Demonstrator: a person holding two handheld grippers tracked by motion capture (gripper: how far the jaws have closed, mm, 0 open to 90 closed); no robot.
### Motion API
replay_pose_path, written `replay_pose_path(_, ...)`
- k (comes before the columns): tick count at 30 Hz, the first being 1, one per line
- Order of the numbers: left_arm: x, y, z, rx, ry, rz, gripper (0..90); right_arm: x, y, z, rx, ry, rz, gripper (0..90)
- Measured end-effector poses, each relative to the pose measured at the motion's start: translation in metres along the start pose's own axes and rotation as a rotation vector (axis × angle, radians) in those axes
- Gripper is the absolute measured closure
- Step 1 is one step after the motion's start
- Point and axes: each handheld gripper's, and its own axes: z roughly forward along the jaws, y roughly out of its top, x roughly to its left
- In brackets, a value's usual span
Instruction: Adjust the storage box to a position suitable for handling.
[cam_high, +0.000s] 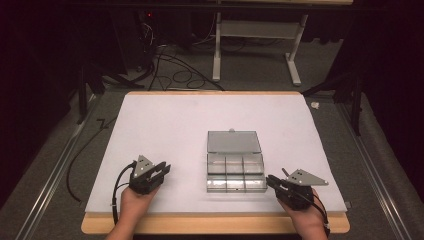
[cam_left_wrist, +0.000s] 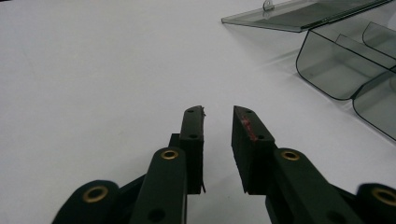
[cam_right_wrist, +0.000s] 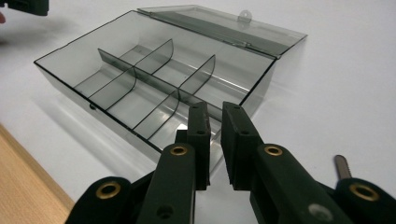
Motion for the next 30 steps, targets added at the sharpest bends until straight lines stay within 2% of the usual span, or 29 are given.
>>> replay_pose_path(3,0.002,-0.001,0.002,0.011,0.013,0.017,70.1,-0.004,0.000,-0.001,-0.003,-0.016,0.020,82.4)
replay_pose_path(12,0.007,-0.002,0.007,0.034,0.036,0.029,67.4,-0.023,-0.004,-0.007,-0.006,-0.067,0.057,80.4)
replay_pose_path(16,0.006,-0.003,0.009,0.033,0.060,0.057,63.0,-0.031,-0.006,-0.009,-0.004,-0.093,0.075,79.4)
replay_pose_path(21,0.007,-0.004,0.010,0.032,0.061,0.053,59.5,-0.043,-0.010,-0.011,0.015,-0.128,0.090,79.3)
replay_pose_path(25,0.009,-0.005,0.010,0.027,0.055,0.034,57.8,-0.052,-0.014,-0.011,0.026,-0.154,0.108,79.3)
replay_pose_path(30,0.008,-0.005,0.011,0.035,0.053,0.043,53.2,-0.063,-0.018,-0.013,0.041,-0.183,0.135,79.0)
